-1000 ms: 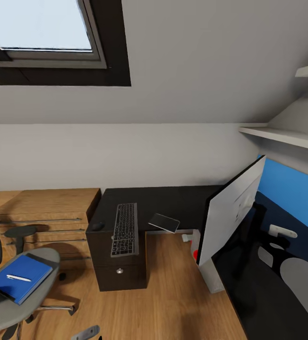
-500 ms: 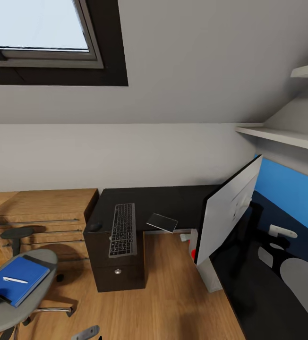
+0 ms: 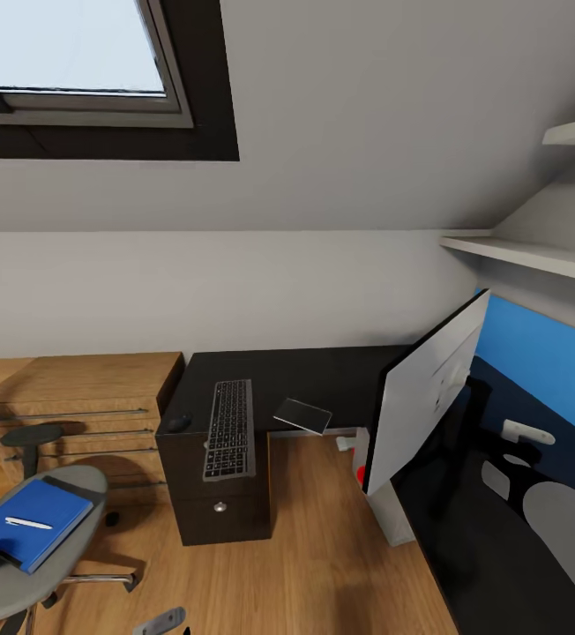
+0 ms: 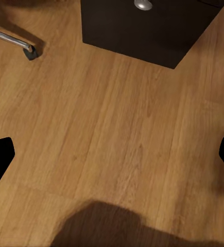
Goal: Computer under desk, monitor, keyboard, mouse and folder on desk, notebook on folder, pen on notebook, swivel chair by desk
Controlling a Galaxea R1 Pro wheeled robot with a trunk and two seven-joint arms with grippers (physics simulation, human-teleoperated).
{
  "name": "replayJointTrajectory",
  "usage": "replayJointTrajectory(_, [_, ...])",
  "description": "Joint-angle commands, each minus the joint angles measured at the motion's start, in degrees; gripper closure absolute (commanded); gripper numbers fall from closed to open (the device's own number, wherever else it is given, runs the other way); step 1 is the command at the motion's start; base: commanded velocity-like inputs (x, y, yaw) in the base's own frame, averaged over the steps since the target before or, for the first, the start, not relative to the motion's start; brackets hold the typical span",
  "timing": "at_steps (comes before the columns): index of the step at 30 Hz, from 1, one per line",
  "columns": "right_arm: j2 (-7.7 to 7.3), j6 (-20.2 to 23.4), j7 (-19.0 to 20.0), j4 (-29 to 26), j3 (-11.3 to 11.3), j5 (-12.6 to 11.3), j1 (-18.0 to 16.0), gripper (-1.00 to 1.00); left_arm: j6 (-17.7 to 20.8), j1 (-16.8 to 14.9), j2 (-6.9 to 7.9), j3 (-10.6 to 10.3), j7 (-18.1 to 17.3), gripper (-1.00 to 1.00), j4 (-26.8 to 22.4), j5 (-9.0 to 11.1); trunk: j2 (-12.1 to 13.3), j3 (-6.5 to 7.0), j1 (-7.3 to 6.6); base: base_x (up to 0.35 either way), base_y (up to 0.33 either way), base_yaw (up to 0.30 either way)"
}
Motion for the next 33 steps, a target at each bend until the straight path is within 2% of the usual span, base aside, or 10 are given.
replayJointTrajectory(1, [0.0, -0.34, 0.09, 0.09, -0.08, -0.4, -0.07, -1.0, -0.47, -0.09, 0.1, -0.46, 0.4, -1.0, -0.06, 0.58, -0.07, -0.08, 0.01, 0.0, 0.0, 0.0])
replayJointTrajectory(21, [0.0, -0.34, 0.09, 0.09, -0.09, -0.4, -0.07, -1.0, -0.57, -0.09, 0.12, -0.46, 0.4, -1.0, -0.42, 0.39, -0.07, -0.08, 0.01, 0.0, 0.0, 0.0])
replayJointTrajectory(25, [0.0, -0.39, 0.15, 0.09, -0.09, -0.34, -0.07, -1.0, -0.51, -0.09, 0.58, -0.4, 0.44, -1.0, -3.09, 0.69, -0.07, -0.08, 0.01, 0.0, 0.0, 0.0])
replayJointTrajectory(33, [0.0, -0.35, 0.47, 0.09, -0.08, -0.23, 0.03, -1.0, -0.48, -0.09, 0.88, -0.37, 0.54, -1.0, -4.33, 0.74, -3.27, -1.52, 1.77, 0.0, 0.0, 0.0])
